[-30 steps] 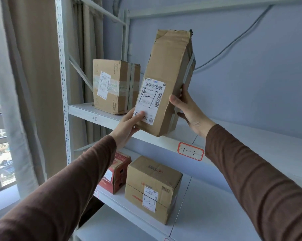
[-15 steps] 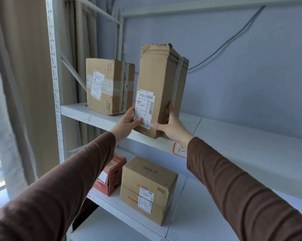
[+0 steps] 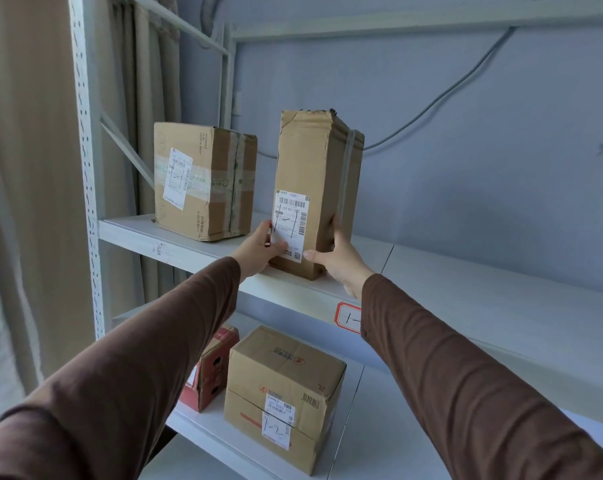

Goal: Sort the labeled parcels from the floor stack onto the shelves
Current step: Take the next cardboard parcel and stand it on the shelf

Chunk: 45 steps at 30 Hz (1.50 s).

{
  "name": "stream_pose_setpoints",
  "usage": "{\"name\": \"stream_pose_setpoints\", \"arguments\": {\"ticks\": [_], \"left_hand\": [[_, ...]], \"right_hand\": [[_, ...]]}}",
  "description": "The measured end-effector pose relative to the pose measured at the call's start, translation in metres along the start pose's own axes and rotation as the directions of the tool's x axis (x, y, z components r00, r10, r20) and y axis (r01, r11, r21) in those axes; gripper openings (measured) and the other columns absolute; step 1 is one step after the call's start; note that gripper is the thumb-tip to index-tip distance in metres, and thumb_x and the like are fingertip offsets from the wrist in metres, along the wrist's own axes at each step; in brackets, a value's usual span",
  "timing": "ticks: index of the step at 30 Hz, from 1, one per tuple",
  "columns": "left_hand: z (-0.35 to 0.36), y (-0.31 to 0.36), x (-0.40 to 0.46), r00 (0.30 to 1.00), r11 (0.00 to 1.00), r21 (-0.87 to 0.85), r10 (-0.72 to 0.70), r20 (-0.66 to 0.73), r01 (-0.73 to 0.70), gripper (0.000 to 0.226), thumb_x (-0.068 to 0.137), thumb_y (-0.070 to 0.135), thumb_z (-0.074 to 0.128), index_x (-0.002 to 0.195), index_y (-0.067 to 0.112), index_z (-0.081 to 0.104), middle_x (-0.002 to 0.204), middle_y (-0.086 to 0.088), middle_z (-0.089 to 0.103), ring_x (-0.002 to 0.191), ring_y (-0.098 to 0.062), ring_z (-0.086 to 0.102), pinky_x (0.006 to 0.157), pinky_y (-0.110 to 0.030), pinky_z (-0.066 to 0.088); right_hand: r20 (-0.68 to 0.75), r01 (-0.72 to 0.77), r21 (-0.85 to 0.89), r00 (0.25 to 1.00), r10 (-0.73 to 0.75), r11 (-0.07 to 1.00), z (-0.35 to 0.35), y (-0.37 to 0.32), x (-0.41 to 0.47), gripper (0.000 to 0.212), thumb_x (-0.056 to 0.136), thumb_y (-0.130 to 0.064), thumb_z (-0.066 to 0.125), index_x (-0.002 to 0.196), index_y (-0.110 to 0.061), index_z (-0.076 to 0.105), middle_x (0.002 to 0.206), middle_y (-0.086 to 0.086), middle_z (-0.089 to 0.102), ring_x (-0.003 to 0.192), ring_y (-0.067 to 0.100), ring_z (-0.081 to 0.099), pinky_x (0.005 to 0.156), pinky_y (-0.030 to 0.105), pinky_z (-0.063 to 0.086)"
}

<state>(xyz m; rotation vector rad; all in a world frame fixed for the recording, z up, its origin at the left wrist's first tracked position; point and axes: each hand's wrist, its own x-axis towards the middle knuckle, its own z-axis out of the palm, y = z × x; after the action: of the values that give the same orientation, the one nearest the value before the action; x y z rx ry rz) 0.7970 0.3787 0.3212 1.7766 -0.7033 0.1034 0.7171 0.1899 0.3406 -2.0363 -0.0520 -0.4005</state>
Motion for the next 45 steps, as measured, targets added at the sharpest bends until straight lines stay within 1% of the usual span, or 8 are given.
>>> {"name": "stream_pose_setpoints", "arguments": {"ticks": [9, 15, 20, 24, 30, 35, 39, 45], "left_hand": [[0.006, -0.007, 0.017, 1.000, 0.997, 0.077, -0.009, 0.002, 0.008, 0.046, 0.101, 0.021, 0.062, 0.142, 0.015, 0.042, 0.133, -0.006, 0.064, 0.121, -0.023, 0.062, 0.103, -0.036, 0.050], [0.006, -0.006, 0.016, 0.999, 0.999, 0.031, -0.034, -0.006, 0.034, 0.052, 0.101, 0.021, 0.062, 0.147, 0.015, 0.038, 0.131, -0.007, 0.064, 0.116, -0.022, 0.064, 0.095, -0.031, 0.053], [0.006, -0.005, 0.015, 0.999, 0.999, 0.003, -0.046, 0.005, 0.046, 0.056, 0.101, 0.019, 0.063, 0.149, 0.016, 0.035, 0.135, -0.008, 0.062, 0.119, -0.024, 0.063, 0.101, -0.037, 0.053], [0.008, -0.003, 0.013, 0.999, 0.999, 0.012, -0.047, -0.002, 0.047, 0.062, 0.101, 0.019, 0.063, 0.153, 0.016, 0.030, 0.137, -0.008, 0.059, 0.118, -0.022, 0.063, 0.094, -0.029, 0.052], [0.011, 0.000, 0.004, 0.998, 0.998, 0.053, -0.031, -0.056, 0.034, 0.079, 0.096, 0.028, 0.070, 0.158, 0.015, 0.023, 0.153, -0.010, 0.045, 0.141, -0.025, 0.044, 0.117, -0.042, 0.039], [0.021, 0.007, -0.021, 0.984, 0.967, 0.252, 0.007, -0.181, 0.040, 0.094, 0.095, 0.040, 0.069, 0.163, 0.018, 0.007, 0.168, -0.012, 0.015, 0.154, -0.028, 0.016, 0.125, -0.047, 0.020], [0.034, 0.013, -0.054, 0.966, 0.922, 0.386, 0.087, -0.242, 0.014, 0.092, 0.096, 0.039, 0.067, 0.163, 0.020, 0.008, 0.168, -0.008, 0.011, 0.154, -0.029, 0.013, 0.125, -0.048, 0.016], [0.063, 0.036, -0.110, 0.966, 0.748, 0.662, 0.206, -0.155, -0.053, 0.085, 0.098, 0.041, 0.063, 0.162, 0.019, 0.014, 0.168, -0.009, 0.013, 0.154, -0.030, 0.012, 0.125, -0.050, 0.016]], "right_hand": [[-0.079, -0.007, 0.065, 0.997, 0.012, 0.998, -0.006, 0.014, 0.006, 0.107, 0.087, -0.025, 0.081, 0.164, -0.036, 0.008, 0.161, -0.007, 0.041, 0.146, 0.018, 0.039, 0.116, 0.048, 0.042], [-0.117, 0.008, 0.063, 0.993, -0.001, 0.998, -0.005, 0.018, 0.004, 0.103, 0.083, -0.026, 0.085, 0.163, -0.028, 0.019, 0.162, -0.005, 0.039, 0.147, 0.017, 0.038, 0.117, 0.044, 0.041], [-0.125, 0.008, 0.035, 0.992, -0.003, 0.999, -0.004, 0.019, 0.003, 0.106, 0.080, -0.032, 0.087, 0.163, -0.027, 0.021, 0.161, -0.006, 0.040, 0.146, 0.016, 0.040, 0.118, 0.040, 0.039], [-0.121, 0.008, 0.008, 0.993, -0.007, 1.000, -0.004, 0.019, 0.000, 0.106, 0.080, -0.034, 0.087, 0.162, -0.026, 0.021, 0.161, -0.005, 0.041, 0.146, 0.017, 0.041, 0.118, 0.039, 0.039], [-0.103, -0.016, -0.025, 0.995, 0.013, 1.000, -0.004, 0.012, -0.009, 0.108, 0.080, -0.040, 0.087, 0.163, -0.025, 0.019, 0.162, -0.003, 0.039, 0.146, 0.019, 0.040, 0.118, 0.039, 0.037], [-0.074, -0.003, -0.068, 0.997, -0.002, 0.998, -0.010, 0.010, -0.033, 0.106, 0.085, -0.039, 0.082, 0.163, -0.029, 0.012, 0.168, 0.001, 0.027, 0.152, 0.023, 0.031, 0.118, 0.036, 0.031], [-0.046, 0.069, -0.228, 0.996, -0.081, 0.971, -0.023, 0.008, -0.061, 0.103, 0.087, -0.045, 0.078, 0.163, -0.035, 0.009, 0.171, 0.003, 0.018, 0.154, 0.026, 0.028, 0.122, 0.044, 0.031], [-0.006, 0.205, -0.503, 0.971, -0.240, 0.840, -0.048, 0.015, -0.114, 0.085, 0.096, -0.042, 0.067, 0.163, -0.025, 0.018, 0.172, 0.007, 0.008, 0.158, 0.025, 0.006, 0.126, 0.044, 0.018]]}}
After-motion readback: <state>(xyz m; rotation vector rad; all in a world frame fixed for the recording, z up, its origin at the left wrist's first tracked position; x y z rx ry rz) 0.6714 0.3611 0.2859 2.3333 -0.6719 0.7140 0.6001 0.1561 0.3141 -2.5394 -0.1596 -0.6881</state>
